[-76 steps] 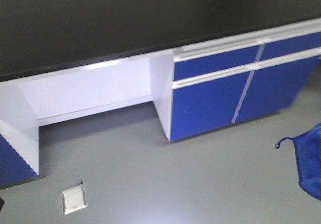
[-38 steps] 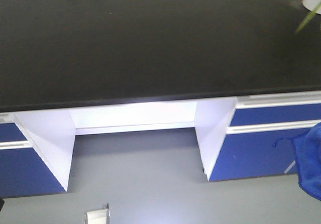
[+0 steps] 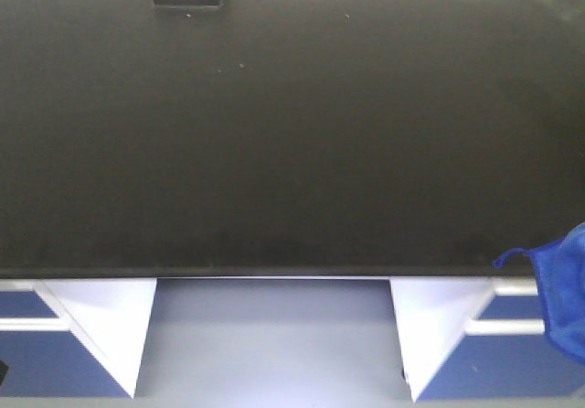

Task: Wipe right workspace with blue cloth
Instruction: 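Drive the base to the other black bench holding the cloth in the right gripper, then lower the held blue cloth onto the bench surface with the right gripper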

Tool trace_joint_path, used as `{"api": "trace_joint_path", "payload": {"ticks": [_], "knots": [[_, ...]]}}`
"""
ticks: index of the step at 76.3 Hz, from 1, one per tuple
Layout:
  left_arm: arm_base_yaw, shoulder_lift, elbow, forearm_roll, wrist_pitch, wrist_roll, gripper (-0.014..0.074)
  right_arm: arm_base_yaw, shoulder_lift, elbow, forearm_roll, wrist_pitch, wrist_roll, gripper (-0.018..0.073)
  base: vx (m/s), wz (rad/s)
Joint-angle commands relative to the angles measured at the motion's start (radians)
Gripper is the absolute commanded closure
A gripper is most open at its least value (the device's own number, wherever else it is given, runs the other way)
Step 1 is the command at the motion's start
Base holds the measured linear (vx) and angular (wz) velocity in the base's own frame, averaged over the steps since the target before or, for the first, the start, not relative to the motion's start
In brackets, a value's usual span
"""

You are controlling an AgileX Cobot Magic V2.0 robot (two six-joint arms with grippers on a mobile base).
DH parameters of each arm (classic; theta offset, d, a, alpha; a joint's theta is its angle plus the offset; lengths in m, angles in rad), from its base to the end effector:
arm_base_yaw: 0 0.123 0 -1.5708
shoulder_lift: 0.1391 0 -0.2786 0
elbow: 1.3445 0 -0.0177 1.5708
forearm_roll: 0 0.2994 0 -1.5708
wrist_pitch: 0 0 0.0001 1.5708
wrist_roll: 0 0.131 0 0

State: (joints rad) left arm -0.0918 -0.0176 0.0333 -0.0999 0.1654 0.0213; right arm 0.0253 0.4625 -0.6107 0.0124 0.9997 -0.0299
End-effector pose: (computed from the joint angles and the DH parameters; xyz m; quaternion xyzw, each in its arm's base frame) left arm 0.1504 -0.0160 0.1835 0.0109 0.7392 -0.0629 0.6705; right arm 0.1517 0.0052 0.2770 -0.0243 0.9195 0.0052 0.3924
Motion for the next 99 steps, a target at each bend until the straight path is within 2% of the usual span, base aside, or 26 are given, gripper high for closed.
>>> {"api": "trace_joint_path", "payload": {"ticks": [1,41,99], "knots": [[0.0,-0.01,-0.025,-0.003,-0.091,0.001,0.0603,0.0,0.007,-0.029,-0.002,-0.062,-0.01,0.0564,0.31,0.19],[0.0,-0.01,-0.025,-0.003,-0.091,0.001,0.0603,0.0,0.007,-0.029,-0.002,-0.062,-0.01,0.0564,0.2,0.02],[0.0,-0.01,-0.025,-0.003,-0.091,0.001,0.0603,0.0,0.007,-0.029,-0.001,-0.062,-0.01,0.0564,0.03,-0.04]]}}
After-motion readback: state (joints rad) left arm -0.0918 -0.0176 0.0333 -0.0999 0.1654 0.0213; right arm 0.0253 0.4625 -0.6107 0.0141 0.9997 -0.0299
